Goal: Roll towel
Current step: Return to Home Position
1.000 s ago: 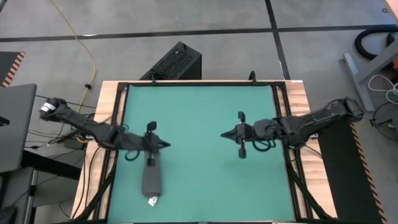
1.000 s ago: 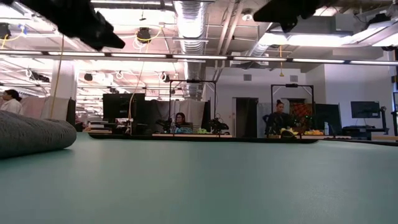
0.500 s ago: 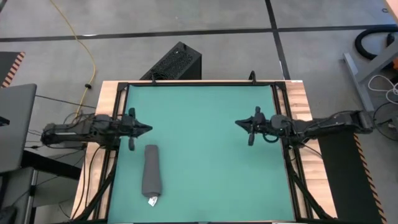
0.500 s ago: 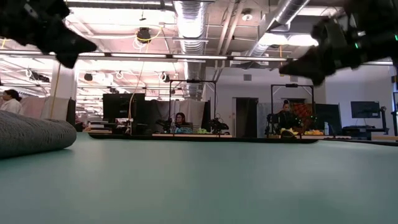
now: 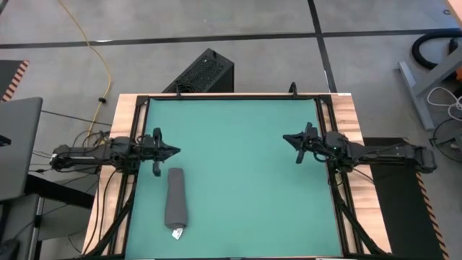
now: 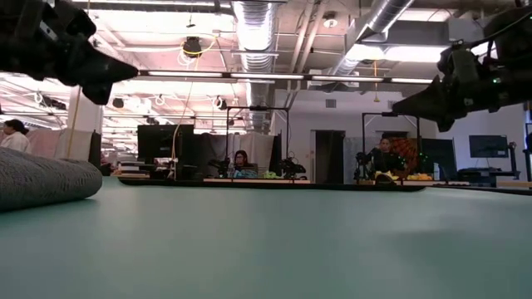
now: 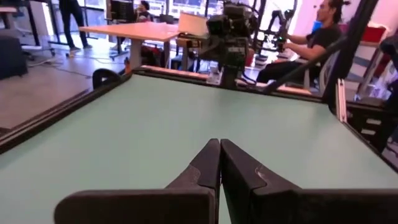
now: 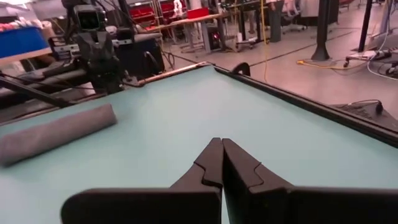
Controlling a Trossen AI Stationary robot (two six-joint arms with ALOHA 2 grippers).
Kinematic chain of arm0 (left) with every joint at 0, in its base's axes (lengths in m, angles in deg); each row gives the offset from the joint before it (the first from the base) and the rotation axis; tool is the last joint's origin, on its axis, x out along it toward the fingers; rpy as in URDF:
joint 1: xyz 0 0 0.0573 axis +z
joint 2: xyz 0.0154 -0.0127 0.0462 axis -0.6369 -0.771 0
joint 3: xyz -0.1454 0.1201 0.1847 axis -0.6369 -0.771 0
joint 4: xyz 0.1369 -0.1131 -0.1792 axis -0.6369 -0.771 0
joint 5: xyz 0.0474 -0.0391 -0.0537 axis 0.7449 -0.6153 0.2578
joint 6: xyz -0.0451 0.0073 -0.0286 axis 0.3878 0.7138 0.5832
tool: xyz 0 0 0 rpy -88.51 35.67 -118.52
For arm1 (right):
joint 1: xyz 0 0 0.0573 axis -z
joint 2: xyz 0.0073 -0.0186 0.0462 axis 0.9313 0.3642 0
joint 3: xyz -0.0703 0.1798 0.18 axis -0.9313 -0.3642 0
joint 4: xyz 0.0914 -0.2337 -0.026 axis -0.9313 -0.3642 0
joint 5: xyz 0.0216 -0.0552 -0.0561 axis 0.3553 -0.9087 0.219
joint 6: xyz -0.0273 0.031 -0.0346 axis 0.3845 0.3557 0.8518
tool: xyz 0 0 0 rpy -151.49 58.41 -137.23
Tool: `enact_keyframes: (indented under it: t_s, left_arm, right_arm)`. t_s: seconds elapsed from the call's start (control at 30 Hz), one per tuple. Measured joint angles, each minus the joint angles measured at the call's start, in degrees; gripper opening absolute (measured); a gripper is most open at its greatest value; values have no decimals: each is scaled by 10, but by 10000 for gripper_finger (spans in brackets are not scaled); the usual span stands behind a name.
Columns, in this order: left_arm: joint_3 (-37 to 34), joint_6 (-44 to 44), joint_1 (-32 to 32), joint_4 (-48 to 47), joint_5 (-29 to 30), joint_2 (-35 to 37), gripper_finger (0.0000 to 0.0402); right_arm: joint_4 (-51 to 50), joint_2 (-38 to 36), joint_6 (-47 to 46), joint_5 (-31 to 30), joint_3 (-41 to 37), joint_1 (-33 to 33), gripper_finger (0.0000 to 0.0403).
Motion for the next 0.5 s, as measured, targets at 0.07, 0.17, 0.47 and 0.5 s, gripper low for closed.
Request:
enact_keyframes:
  t_s: [0.07,0.17,0.47,0.5]
  left_arm:
    - [-14,-1,0,4,-3,4,0]
    - [-39,5,0,14,-2,10,0]
    - [-51,-30,1,60,3,8,0]
    - [-51,-30,1,58,7,8,0]
  right_arm:
    - [-14,-11,0,0,0,0,21]
    - [-33,-20,1,-1,-1,0,21]
    - [-34,-19,6,-2,-1,-5,21]
    - [-46,-18,1,-3,-1,-7,21]
